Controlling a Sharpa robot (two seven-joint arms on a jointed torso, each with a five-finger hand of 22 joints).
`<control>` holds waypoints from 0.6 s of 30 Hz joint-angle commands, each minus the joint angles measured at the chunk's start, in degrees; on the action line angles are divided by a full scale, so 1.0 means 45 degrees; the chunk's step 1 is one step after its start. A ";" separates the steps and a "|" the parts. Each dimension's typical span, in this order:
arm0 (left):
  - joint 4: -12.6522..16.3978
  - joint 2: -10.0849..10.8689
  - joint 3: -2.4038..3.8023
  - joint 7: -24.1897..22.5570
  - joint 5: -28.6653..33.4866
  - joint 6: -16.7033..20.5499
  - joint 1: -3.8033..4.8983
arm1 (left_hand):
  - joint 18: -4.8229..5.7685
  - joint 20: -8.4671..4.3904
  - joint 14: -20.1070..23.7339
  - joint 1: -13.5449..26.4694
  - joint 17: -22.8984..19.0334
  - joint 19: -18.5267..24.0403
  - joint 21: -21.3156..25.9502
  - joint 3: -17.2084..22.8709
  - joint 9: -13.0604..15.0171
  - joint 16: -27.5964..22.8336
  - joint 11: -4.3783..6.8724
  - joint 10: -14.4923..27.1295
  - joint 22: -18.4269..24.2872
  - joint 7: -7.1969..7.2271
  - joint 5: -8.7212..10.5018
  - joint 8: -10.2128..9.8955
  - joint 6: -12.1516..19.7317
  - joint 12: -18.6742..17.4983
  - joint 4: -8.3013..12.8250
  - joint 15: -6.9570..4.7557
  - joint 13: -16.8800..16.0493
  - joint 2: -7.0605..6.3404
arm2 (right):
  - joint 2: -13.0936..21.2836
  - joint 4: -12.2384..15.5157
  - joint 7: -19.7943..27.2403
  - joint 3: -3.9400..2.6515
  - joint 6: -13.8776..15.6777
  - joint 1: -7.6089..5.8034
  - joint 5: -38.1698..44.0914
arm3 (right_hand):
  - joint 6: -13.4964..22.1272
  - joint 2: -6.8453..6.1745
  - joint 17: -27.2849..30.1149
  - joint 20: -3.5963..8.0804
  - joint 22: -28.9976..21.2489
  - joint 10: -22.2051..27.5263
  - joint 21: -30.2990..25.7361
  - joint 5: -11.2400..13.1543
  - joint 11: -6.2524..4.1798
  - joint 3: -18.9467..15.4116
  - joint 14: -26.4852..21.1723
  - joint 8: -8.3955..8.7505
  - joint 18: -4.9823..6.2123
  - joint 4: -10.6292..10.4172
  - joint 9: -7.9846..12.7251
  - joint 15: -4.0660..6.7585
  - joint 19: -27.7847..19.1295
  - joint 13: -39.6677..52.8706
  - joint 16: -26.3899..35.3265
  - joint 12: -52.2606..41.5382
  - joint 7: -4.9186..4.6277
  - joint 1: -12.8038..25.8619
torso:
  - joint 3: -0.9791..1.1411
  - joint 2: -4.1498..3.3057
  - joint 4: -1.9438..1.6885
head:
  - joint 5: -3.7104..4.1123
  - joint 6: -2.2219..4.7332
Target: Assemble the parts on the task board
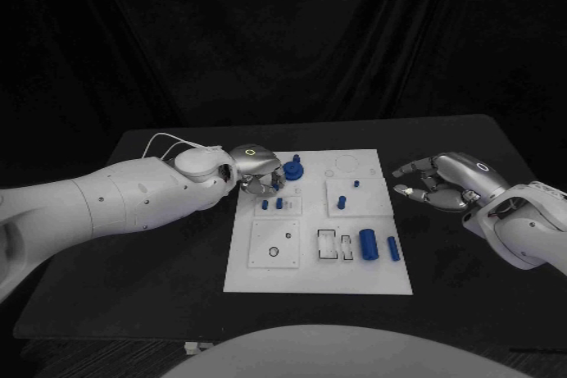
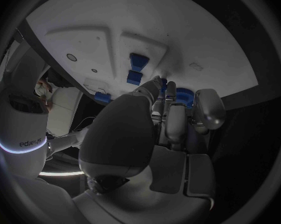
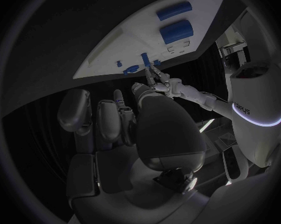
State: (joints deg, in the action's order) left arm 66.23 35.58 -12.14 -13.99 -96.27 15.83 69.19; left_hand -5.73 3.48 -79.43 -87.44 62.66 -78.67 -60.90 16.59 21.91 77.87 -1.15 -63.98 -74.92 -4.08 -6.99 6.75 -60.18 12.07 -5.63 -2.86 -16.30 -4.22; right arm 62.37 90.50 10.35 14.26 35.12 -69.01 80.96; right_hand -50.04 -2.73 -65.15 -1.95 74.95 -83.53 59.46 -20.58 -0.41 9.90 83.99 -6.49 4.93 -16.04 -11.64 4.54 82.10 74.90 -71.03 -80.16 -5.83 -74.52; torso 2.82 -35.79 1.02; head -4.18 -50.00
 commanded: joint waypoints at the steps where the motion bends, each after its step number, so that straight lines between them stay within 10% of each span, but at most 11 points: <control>1: 0.0016 -0.0006 -0.0031 -0.0024 -0.0020 -0.0453 -0.0095 | -0.0023 0.0000 0.0114 -0.0078 -0.0028 0.0133 0.0058 -0.0091 -0.0013 -0.0062 0.0032 0.0063 -0.1629 -0.0007 -0.0020 -0.0051 -0.0012 -0.0045 0.0013 -0.0006 -0.0014 -0.0022 | 0.0013 0.0018 -0.0152 -0.0008 -0.0034 0.0033 0.0014 | -0.0075 0.0037 0.0011 -0.0082 0.1785 0.0004 -0.0040 0.0081 0.0065 0.0049 0.0430 0.0011 0.0081 0.0009 0.0011 -0.0129 0.0005 0.0616 0.0029 0.0065 -0.0015 -0.0130 | -0.0002 -0.0006 0.0001 | 0.0025 0.0001; 13: 0.0008 0.0058 -0.0032 0.0083 -0.0020 -0.0498 -0.0141 | -0.0035 0.0002 0.0161 -0.0075 -0.0105 0.0170 0.0132 -0.0100 -0.0036 -0.0105 0.0031 0.0112 -0.1612 0.0002 -0.0019 -0.0104 0.0046 -0.0086 0.0022 -0.0005 -0.0014 -0.0052 | 0.0018 0.0009 -0.0162 -0.0008 -0.0048 0.0034 0.0014 | -0.0075 0.0037 0.0011 -0.0082 0.1785 0.0004 -0.0040 0.0081 0.0065 0.0049 0.0430 0.0011 0.0081 0.0009 0.0011 -0.0129 0.0005 0.0616 0.0029 0.0065 -0.0015 -0.0130 | 0.0003 -0.0004 0.0003 | 0.0000 0.0001; 16: 0.0004 0.0069 -0.0032 0.0204 -0.0020 -0.0470 -0.0146 | -0.0052 0.0012 0.0223 0.0054 -0.0180 0.0234 0.0254 -0.0144 -0.0172 -0.0153 0.0044 0.0461 -0.1586 0.0096 0.0097 -0.0419 0.0541 -0.0303 -0.0063 0.0000 0.0038 -0.0148 | 0.0012 0.0004 -0.0163 -0.0008 -0.0061 0.0035 0.0014 | -0.0082 0.0032 0.0009 -0.0084 0.1780 0.0017 -0.0061 0.0088 0.0068 0.0057 0.0431 0.0015 0.0084 0.0006 0.0017 -0.0131 0.0000 0.0592 0.0028 0.0085 -0.0018 -0.0137 | -0.0001 -0.0003 -0.0004 | 0.0002 0.0001; 18: -0.0009 0.0089 -0.0032 0.0270 -0.0020 -0.0352 -0.0149 | -0.0083 0.0075 0.0432 0.0478 -0.0445 0.0400 0.0572 -0.0340 -0.0699 -0.0310 -0.0204 0.1863 -0.1513 0.0889 0.0581 -0.0723 0.2706 -0.1011 -0.0361 0.0137 0.0263 -0.0454 | 0.0008 0.0004 -0.0164 -0.0008 -0.0068 0.0035 0.0014 | -0.0082 0.0032 0.0009 -0.0084 0.1780 0.0017 -0.0061 0.0088 0.0068 0.0057 0.0431 0.0015 0.0084 0.0006 0.0017 -0.0131 0.0000 0.0592 0.0028 0.0085 -0.0018 -0.0137 | -0.0001 -0.0001 -0.0008 | 0.0011 0.0001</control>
State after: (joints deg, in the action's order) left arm 66.15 35.99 -12.29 -13.31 -96.26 15.19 68.66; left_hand -5.73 3.77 -77.87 -85.79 60.90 -77.09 -58.65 15.17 19.31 76.69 -1.66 -56.99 -74.91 -0.85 -4.90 3.75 -50.08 8.28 -6.74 -2.33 -15.36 -5.86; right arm 62.37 90.47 10.34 14.26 35.05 -69.01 80.95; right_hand -50.04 -2.79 -65.15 -1.95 74.94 -83.53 59.46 -20.58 -0.41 9.89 84.15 -6.49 4.93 -16.04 -11.65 4.38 82.10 74.90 -71.03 -80.16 -5.84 -74.57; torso 2.81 -35.80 1.03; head -4.16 -50.00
